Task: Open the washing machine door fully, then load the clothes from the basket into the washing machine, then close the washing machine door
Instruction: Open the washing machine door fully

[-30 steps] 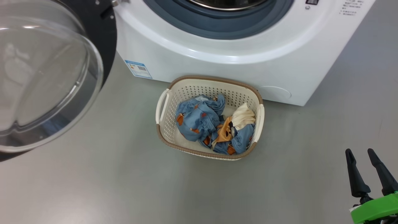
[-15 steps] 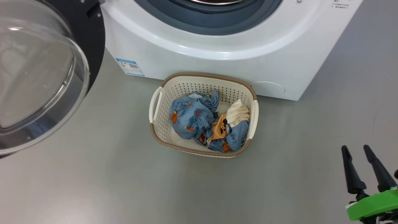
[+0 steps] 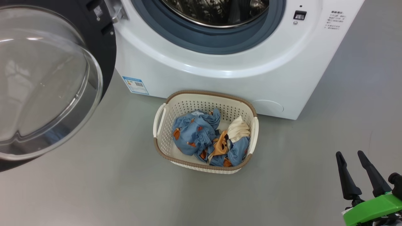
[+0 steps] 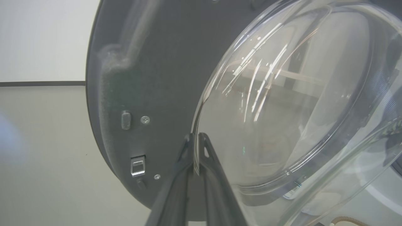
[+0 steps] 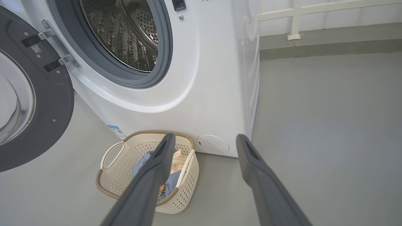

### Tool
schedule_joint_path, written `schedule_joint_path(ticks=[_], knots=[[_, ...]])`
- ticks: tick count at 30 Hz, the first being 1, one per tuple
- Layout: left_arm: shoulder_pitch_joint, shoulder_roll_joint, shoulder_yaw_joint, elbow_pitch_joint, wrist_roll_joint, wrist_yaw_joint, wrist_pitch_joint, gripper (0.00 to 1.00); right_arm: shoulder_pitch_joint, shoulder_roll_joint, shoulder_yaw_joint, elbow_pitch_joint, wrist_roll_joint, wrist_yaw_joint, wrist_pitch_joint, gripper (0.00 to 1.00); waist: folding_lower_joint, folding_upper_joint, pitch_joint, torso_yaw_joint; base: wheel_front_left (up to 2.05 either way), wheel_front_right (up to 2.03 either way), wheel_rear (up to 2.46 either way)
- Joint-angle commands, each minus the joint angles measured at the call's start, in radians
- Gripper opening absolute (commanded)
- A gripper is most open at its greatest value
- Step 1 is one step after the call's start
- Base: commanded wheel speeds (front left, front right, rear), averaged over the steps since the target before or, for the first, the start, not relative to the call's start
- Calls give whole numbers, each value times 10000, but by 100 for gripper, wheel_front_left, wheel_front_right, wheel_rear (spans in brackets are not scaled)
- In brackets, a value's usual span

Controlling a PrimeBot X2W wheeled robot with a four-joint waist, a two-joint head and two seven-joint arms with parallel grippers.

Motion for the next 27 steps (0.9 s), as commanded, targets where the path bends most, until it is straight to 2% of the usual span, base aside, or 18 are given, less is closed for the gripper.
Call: schedule_joint_path(ticks=[1,3,7,8,9,10,22,27], knots=[[241,521,145,-403,-45,-14,-63,13,3,-127,265,-183,-43,16,-120,100,0,0,-226,4,0,0,0],[596,374,25,-763,-186,-14,-63,20,27,-139,287,-174,-15,16,-120,100,0,0,-350,0,0,0,0],[1263,102,-216,-1429,-339,-15,-63,50,96,-157,288,-154,39,16,-120,100,0,0,-556,15,0,0,0],[1402,35,-268,-1564,-373,-15,-63,75,109,-164,281,-152,52,16,-120,100,0,0,-588,20,0,0,0],[1529,-19,-355,-1709,-385,-15,-63,91,128,-169,277,-143,67,16,-120,100,0,0,-640,25,0,0,0],[1654,-82,-460,-1847,-409,-15,-63,100,151,-173,274,-140,80,16,-120,100,0,0,-674,25,0,0,0],[2861,-697,-1801,-3398,-448,-15,-63,100,506,-147,154,-188,162,16,-120,100,0,0,-1139,-350,0,0,0],[3157,-758,-3027,-3783,-882,-15,-63,100,533,-148,81,-246,152,16,-120,100,0,0,-1147,-818,0,0,0]])
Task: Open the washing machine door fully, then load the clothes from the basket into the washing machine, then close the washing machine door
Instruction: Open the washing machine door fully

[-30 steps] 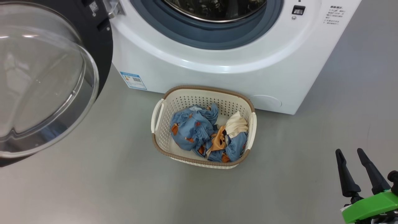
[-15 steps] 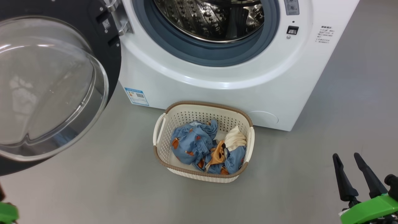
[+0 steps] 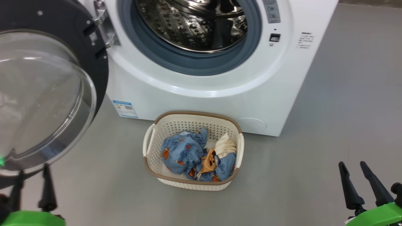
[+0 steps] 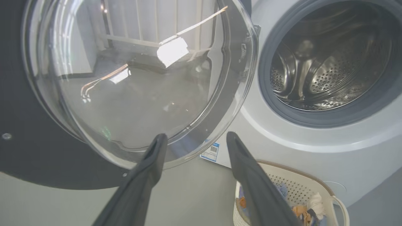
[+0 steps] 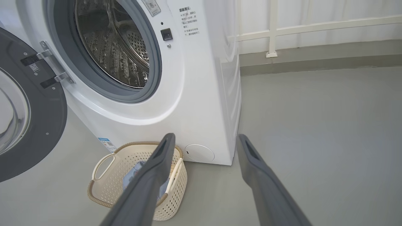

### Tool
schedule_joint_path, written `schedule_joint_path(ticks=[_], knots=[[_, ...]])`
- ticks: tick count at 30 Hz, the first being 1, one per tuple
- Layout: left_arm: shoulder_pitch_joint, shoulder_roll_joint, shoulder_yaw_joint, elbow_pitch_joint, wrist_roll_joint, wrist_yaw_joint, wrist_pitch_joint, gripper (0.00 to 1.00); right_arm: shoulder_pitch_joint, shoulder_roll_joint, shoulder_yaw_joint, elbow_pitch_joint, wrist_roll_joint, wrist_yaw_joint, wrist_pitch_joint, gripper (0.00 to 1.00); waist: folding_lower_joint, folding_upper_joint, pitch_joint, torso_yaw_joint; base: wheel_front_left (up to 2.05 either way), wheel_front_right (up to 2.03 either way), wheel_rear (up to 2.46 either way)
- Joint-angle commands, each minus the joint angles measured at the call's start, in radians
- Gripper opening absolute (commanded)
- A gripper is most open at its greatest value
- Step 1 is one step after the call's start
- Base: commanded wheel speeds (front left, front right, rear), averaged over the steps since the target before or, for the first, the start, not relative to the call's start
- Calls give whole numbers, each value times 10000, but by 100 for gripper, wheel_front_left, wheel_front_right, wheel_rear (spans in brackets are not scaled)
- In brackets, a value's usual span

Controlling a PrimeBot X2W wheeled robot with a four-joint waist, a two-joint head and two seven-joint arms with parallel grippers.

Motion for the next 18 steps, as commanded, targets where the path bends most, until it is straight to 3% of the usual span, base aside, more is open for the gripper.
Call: schedule_joint_path(ticks=[1,18], knots=[[-65,319,-33,-363,-198,-15,-65,100,36,-156,88,-288,36,16,-120,100,0,0,3,-341,0,0,0],[51,527,-1573,-650,-504,-15,-65,100,-2,-138,-183,-391,41,16,-120,100,0,0,96,-1773,0,0,0]])
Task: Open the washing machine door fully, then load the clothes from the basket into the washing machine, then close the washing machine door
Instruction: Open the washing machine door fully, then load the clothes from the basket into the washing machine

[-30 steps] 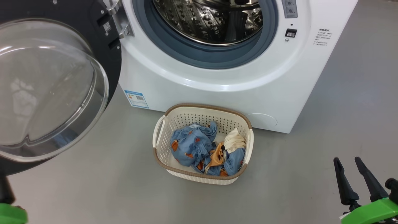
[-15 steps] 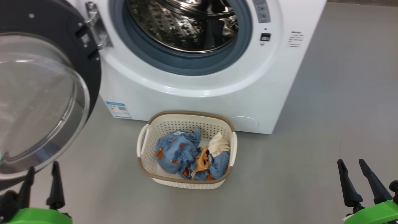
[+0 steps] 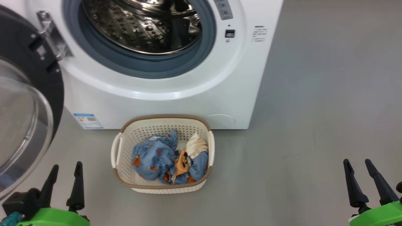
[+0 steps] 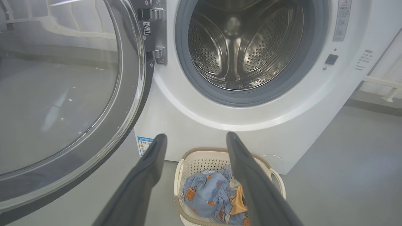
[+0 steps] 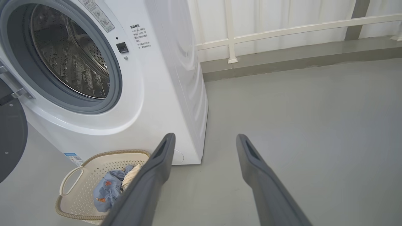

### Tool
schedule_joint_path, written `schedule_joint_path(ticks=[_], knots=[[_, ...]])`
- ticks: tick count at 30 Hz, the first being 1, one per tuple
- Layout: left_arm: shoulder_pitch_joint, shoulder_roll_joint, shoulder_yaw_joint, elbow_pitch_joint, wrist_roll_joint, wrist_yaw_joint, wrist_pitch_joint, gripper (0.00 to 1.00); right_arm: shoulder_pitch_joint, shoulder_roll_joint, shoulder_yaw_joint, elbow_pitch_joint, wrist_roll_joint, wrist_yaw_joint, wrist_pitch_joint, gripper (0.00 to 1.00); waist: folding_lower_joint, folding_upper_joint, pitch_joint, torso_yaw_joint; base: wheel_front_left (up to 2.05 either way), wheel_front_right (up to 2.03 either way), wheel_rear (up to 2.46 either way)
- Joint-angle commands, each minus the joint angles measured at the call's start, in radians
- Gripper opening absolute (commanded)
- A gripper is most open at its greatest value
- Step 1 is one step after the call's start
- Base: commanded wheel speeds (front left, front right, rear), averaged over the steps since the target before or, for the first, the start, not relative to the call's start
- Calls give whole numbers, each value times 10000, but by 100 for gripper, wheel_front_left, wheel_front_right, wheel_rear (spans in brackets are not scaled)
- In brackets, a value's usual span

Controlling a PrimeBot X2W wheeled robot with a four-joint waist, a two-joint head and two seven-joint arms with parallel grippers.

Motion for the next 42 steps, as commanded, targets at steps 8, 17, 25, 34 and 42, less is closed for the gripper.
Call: schedule_joint_path(ticks=[8,17,25,34,42], knots=[[13,309,180,-333,402,-15,-65,100,-20,-214,31,-317,56,16,-120,100,0,0,54,-661,0,0,0],[-4,248,168,-409,687,-15,-65,100,-13,-180,-103,-341,18,16,-120,100,0,0,90,-832,0,0,0],[-4,261,159,-412,713,-15,-65,100,-14,-97,-125,-360,-17,16,-120,100,0,0,63,-787,0,0,0],[-70,283,108,-365,358,-15,-65,100,-70,-85,-134,-386,3,16,-120,100,0,0,123,-739,0,0,0],[-202,453,-202,-251,26,-15,-65,100,-137,-72,-143,-418,0,16,-120,100,0,0,235,-711,9,-27,19]])
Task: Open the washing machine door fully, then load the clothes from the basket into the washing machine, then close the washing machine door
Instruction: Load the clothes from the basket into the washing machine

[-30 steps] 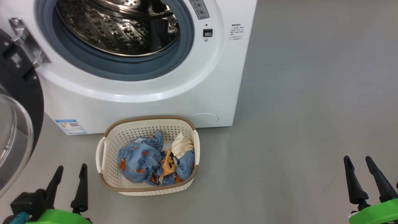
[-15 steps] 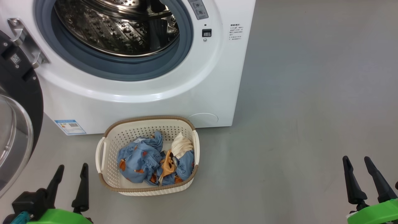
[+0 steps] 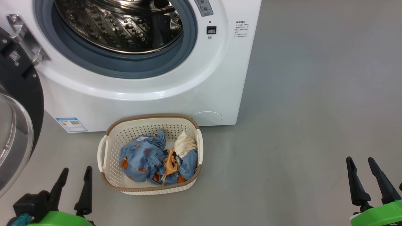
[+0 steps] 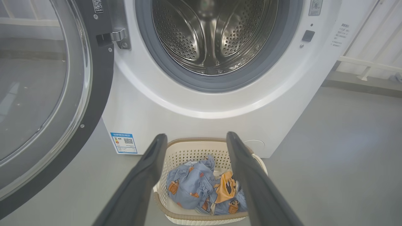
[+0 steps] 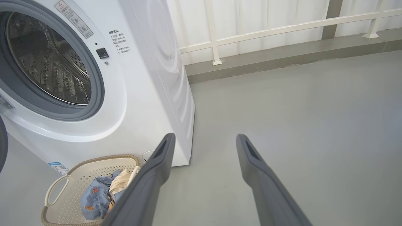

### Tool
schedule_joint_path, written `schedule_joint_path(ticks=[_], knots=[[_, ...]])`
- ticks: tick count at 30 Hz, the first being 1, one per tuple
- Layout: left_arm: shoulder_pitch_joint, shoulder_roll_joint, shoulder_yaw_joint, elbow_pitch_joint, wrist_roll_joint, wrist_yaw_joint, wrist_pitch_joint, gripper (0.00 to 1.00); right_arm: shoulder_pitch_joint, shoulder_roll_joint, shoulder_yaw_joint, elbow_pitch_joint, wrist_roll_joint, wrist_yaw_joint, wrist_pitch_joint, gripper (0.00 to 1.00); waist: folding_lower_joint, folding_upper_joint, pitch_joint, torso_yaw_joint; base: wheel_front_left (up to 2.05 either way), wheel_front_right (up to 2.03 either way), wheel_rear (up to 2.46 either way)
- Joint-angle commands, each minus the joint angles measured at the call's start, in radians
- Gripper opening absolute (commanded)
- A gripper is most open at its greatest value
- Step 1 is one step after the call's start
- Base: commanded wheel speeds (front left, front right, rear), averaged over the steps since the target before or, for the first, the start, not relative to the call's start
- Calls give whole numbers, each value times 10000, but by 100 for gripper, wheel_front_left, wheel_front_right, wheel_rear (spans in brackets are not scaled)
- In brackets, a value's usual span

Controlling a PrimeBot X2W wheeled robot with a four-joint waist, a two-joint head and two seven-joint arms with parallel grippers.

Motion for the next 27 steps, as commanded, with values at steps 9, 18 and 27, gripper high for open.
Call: schedule_joint_path(ticks=[9,18,27], knots=[[-503,414,225,-176,-89,-15,-65,100,-256,-113,160,-273,-50,16,-120,100,0,0,163,10,102,-145,42],[-626,279,328,-101,57,-15,-65,100,-268,-56,170,-204,-24,16,-120,100,0,0,99,-17,115,-118,3],[-551,147,332,-106,106,-15,-65,100,-235,-44,233,-212,-3,16,-120,100,0,0,85,-5,13,-13,0]])
